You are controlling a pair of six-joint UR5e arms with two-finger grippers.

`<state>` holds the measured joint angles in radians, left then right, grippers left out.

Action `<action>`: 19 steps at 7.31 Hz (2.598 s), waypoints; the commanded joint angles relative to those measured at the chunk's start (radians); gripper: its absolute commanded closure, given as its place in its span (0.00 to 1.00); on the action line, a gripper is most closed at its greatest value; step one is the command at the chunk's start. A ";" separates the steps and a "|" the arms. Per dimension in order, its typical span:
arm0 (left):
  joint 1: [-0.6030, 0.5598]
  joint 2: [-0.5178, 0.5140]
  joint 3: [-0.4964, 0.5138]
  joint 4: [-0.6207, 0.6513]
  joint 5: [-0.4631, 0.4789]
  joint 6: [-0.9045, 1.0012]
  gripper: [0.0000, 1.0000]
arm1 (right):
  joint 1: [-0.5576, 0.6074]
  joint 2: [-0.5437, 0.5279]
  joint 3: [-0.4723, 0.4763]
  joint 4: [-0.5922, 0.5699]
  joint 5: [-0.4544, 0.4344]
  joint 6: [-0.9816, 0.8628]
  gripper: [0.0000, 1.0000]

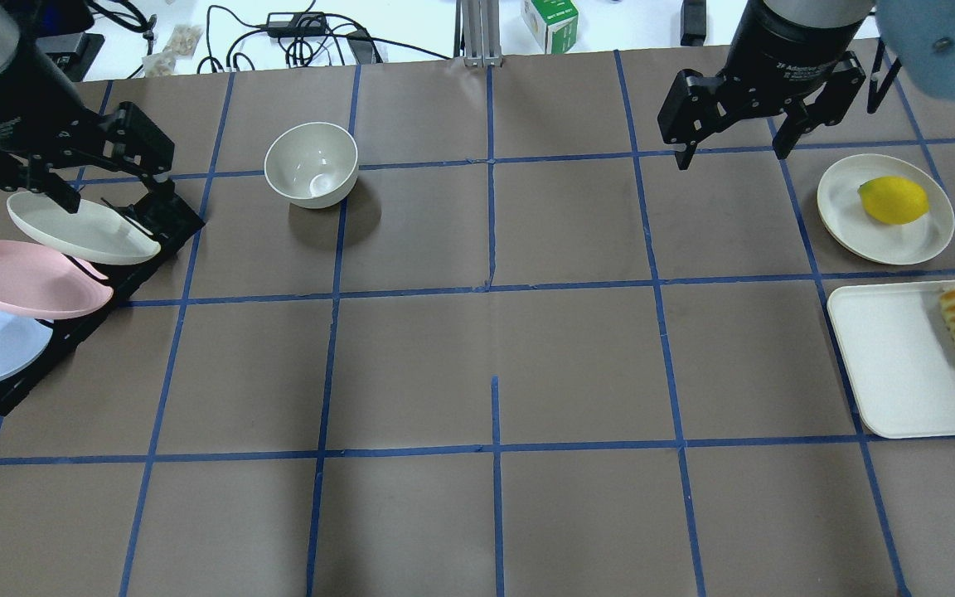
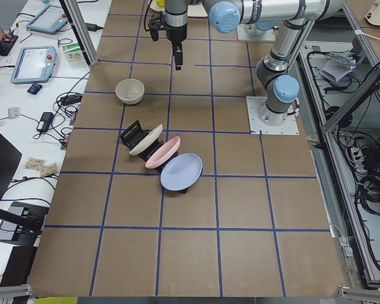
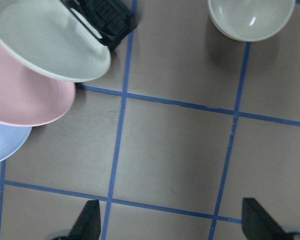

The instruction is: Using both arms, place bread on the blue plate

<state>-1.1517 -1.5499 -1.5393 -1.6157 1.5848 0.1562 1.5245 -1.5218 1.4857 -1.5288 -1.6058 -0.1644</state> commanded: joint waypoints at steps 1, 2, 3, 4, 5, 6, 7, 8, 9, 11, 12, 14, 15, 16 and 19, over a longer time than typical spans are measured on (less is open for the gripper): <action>0.195 -0.030 0.004 0.007 0.035 0.092 0.00 | -0.148 -0.009 0.062 -0.011 -0.040 -0.216 0.00; 0.255 -0.041 -0.001 0.064 0.037 0.121 0.00 | -0.214 -0.018 0.105 -0.060 -0.063 -0.278 0.00; 0.304 -0.056 -0.008 0.101 0.038 0.179 0.00 | -0.304 -0.018 0.164 -0.106 -0.065 -0.361 0.00; 0.358 -0.085 -0.008 0.112 0.037 0.225 0.00 | -0.431 -0.012 0.232 -0.175 -0.051 -0.465 0.00; 0.427 -0.119 -0.005 0.123 0.034 0.229 0.00 | -0.534 -0.011 0.292 -0.273 -0.049 -0.553 0.00; 0.475 -0.154 -0.005 0.188 0.030 0.265 0.00 | -0.612 0.005 0.339 -0.345 -0.046 -0.654 0.00; 0.492 -0.192 -0.008 0.262 0.027 0.325 0.00 | -0.677 0.044 0.361 -0.432 -0.048 -0.722 0.00; 0.513 -0.231 -0.007 0.287 0.024 0.403 0.00 | -0.746 0.093 0.364 -0.448 -0.046 -0.777 0.00; 0.539 -0.278 -0.008 0.354 0.011 0.433 0.00 | -0.774 0.177 0.361 -0.496 -0.048 -0.790 0.00; 0.544 -0.357 -0.008 0.392 -0.040 0.440 0.00 | -0.779 0.227 0.366 -0.534 -0.046 -0.830 0.00; 0.547 -0.381 -0.007 0.393 -0.040 0.444 0.00 | -0.777 0.239 0.373 -0.539 -0.045 -0.825 0.00; 0.549 -0.420 -0.008 0.393 -0.039 0.447 0.07 | -0.776 0.290 0.381 -0.596 -0.025 -0.828 0.00; 0.549 -0.433 -0.008 0.393 -0.029 0.444 0.12 | -0.777 0.302 0.381 -0.611 -0.025 -0.824 0.00; 0.550 -0.443 -0.008 0.393 -0.026 0.444 0.12 | -0.777 0.328 0.381 -0.610 -0.028 -0.824 0.00; 0.550 -0.457 -0.010 0.378 0.065 0.442 0.25 | -0.767 0.333 0.386 -0.617 -0.007 -0.796 0.00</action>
<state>-0.6018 -2.0011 -1.5483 -1.2295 1.6041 0.5988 0.7555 -1.1947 1.8667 -2.1391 -1.6263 -0.9690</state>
